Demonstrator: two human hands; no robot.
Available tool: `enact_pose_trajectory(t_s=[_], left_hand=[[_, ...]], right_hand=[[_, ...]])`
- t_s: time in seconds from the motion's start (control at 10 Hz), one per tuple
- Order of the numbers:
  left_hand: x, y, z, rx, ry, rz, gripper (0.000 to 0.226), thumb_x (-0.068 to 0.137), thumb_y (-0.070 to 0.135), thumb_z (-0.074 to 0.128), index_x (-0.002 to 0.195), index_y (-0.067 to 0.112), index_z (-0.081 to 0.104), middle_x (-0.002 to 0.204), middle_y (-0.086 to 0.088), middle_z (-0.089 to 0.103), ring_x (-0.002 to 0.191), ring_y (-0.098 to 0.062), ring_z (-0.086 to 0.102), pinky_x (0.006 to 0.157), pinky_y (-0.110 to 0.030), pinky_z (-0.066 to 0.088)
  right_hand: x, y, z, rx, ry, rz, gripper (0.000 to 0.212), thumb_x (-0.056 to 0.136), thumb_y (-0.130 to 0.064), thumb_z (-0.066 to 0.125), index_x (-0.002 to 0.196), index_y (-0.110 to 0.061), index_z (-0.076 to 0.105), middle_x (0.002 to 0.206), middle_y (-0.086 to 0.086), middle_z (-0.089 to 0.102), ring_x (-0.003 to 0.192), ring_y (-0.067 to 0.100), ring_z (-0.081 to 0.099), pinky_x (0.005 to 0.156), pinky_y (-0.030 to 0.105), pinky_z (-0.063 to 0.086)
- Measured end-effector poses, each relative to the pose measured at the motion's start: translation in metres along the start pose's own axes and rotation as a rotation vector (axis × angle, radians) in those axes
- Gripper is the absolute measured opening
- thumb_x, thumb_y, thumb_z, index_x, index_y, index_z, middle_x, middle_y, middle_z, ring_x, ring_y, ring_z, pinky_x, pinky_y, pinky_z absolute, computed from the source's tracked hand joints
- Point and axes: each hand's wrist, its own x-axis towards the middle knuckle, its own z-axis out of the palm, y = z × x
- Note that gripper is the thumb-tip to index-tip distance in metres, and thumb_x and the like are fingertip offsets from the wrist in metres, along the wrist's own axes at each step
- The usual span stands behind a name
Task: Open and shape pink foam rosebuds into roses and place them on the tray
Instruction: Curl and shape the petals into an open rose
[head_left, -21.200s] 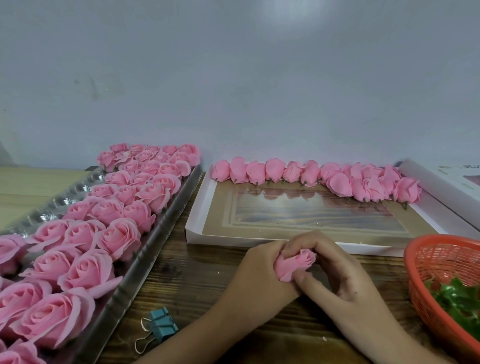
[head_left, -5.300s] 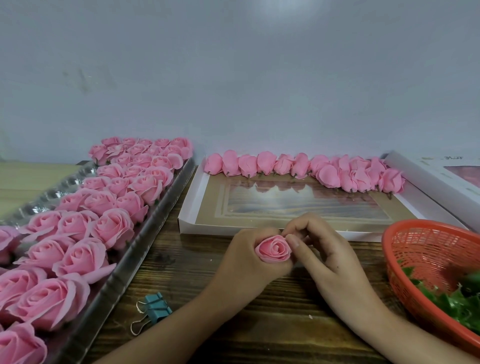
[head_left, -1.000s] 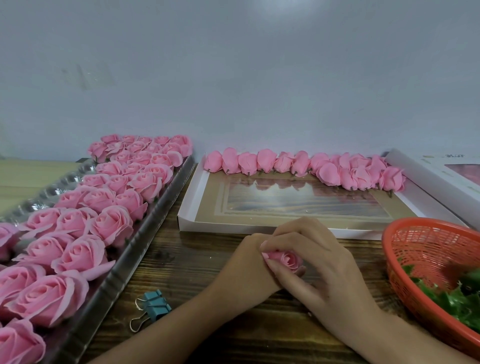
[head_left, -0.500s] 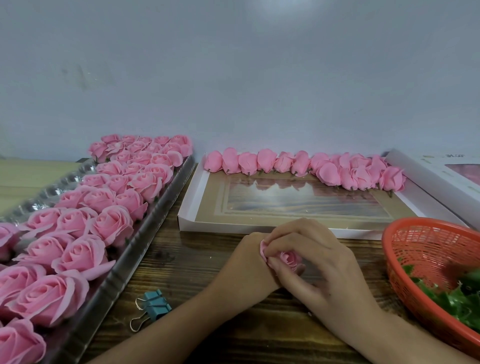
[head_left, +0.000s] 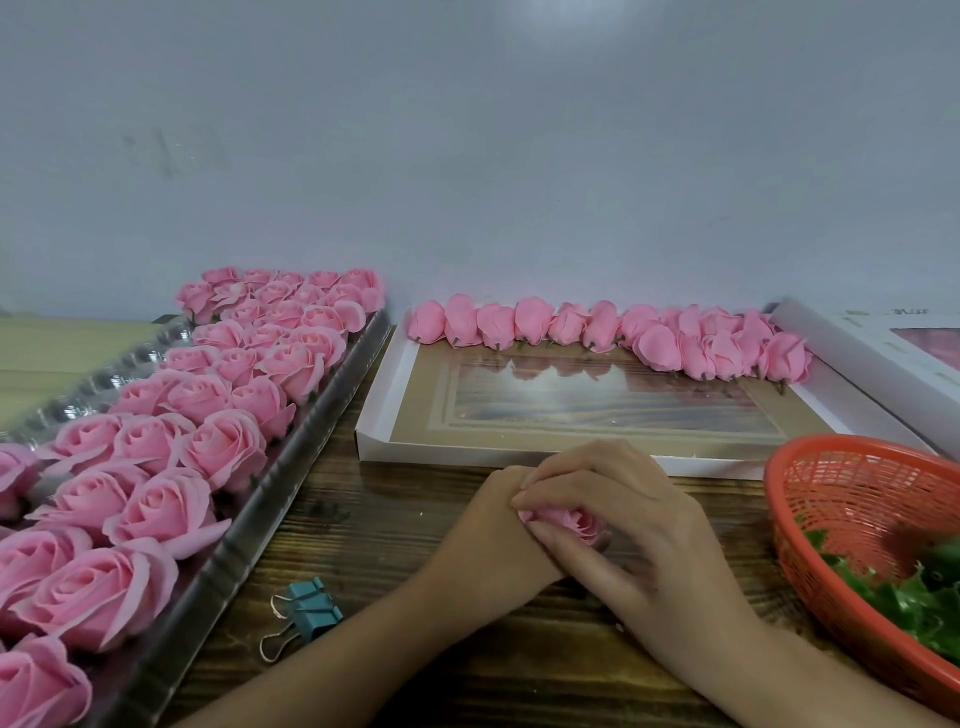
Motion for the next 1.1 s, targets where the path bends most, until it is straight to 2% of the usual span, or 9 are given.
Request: enact_pose_trajectory(t_s=[0.1,0.2,0.3,0.4,0.6,0.7,0.8,0.9,1.1], left_hand=[[0.008,-0.002,0.004,0.056,-0.067,-0.012,0.028,0.084,-0.012,0.054,0.084,0.016,0.059,0.059,0.008,0.053,0.064,0.022,0.053,0.063,-0.001,0.04],[0.011,0.0,0.002,0.062,-0.105,-0.056,0.022,0.087,-0.012,0.049,0.106,-0.002,0.057,0.073,-0.005,0.061,0.069,0.017,0.053,0.065,0.001,0.037],[0.007,-0.002,-0.002,0.035,-0.07,-0.043,0.043,0.083,-0.011,0.055,0.084,0.031,0.048,0.072,0.018,0.066,0.067,0.025,0.05,0.063,0.003,0.038],[-0.006,-0.001,-0.008,-0.043,-0.013,0.005,0.057,0.077,-0.009,0.061,0.085,0.043,0.039,0.069,0.051,0.051,0.071,0.027,0.051,0.062,0.001,0.041],[-0.003,0.006,-0.008,-0.056,0.042,0.099,0.044,0.075,0.003,0.072,0.077,0.043,0.053,0.071,0.037,0.062,0.07,0.017,0.059,0.058,0.0,0.041],[0.002,0.014,-0.005,0.039,0.02,0.196,0.031,0.075,0.013,0.074,0.062,0.037,0.059,0.061,0.019,0.062,0.06,0.006,0.057,0.056,-0.004,0.039],[0.002,0.015,-0.004,0.01,0.038,0.227,0.013,0.072,0.018,0.075,0.07,0.021,0.062,0.064,0.007,0.063,0.059,-0.002,0.057,0.055,-0.014,0.045],[0.002,0.013,-0.005,0.011,-0.008,0.227,0.018,0.074,0.018,0.074,0.086,0.006,0.068,0.081,-0.01,0.07,0.077,-0.024,0.066,0.069,-0.037,0.053],[0.002,0.015,-0.005,-0.004,0.038,0.185,0.017,0.07,0.022,0.075,0.081,0.011,0.069,0.076,-0.008,0.069,0.073,-0.022,0.065,0.064,-0.032,0.052]], right_hand=[[0.0,0.005,0.001,-0.024,-0.002,0.007,0.013,0.092,-0.027,0.063,0.097,-0.021,0.074,0.105,-0.014,0.064,0.105,0.004,0.06,0.088,0.032,0.048],[0.001,0.004,0.001,-0.028,-0.006,0.006,0.015,0.091,-0.028,0.064,0.098,-0.021,0.075,0.108,-0.013,0.065,0.108,0.003,0.059,0.09,0.03,0.047],[0.0,0.004,0.002,-0.007,0.0,0.021,0.018,0.091,-0.029,0.063,0.104,-0.022,0.075,0.113,-0.015,0.065,0.112,0.002,0.058,0.092,0.027,0.047],[0.0,0.006,0.002,0.058,-0.02,0.073,0.025,0.089,-0.03,0.066,0.112,-0.022,0.072,0.12,-0.017,0.064,0.118,0.006,0.057,0.097,0.029,0.046],[-0.004,0.011,0.002,0.413,-0.003,0.306,0.037,0.098,-0.037,0.049,0.129,-0.022,0.061,0.127,-0.009,0.065,0.122,0.015,0.058,0.099,0.023,0.044],[-0.002,0.016,0.004,0.507,0.069,0.423,0.032,0.099,-0.028,0.044,0.116,-0.017,0.068,0.119,-0.007,0.07,0.117,0.015,0.062,0.098,0.029,0.047],[0.001,0.02,0.005,0.526,0.068,0.463,0.025,0.093,-0.022,0.05,0.1,-0.012,0.072,0.103,-0.002,0.074,0.103,0.012,0.068,0.09,0.022,0.049],[0.001,0.022,0.005,0.561,0.071,0.486,0.016,0.09,-0.022,0.06,0.093,-0.013,0.073,0.095,0.0,0.075,0.093,0.011,0.07,0.082,0.016,0.05],[-0.001,0.023,0.007,0.55,0.124,0.482,0.012,0.094,-0.022,0.059,0.099,-0.017,0.069,0.097,-0.003,0.073,0.095,0.011,0.069,0.082,0.017,0.05]])
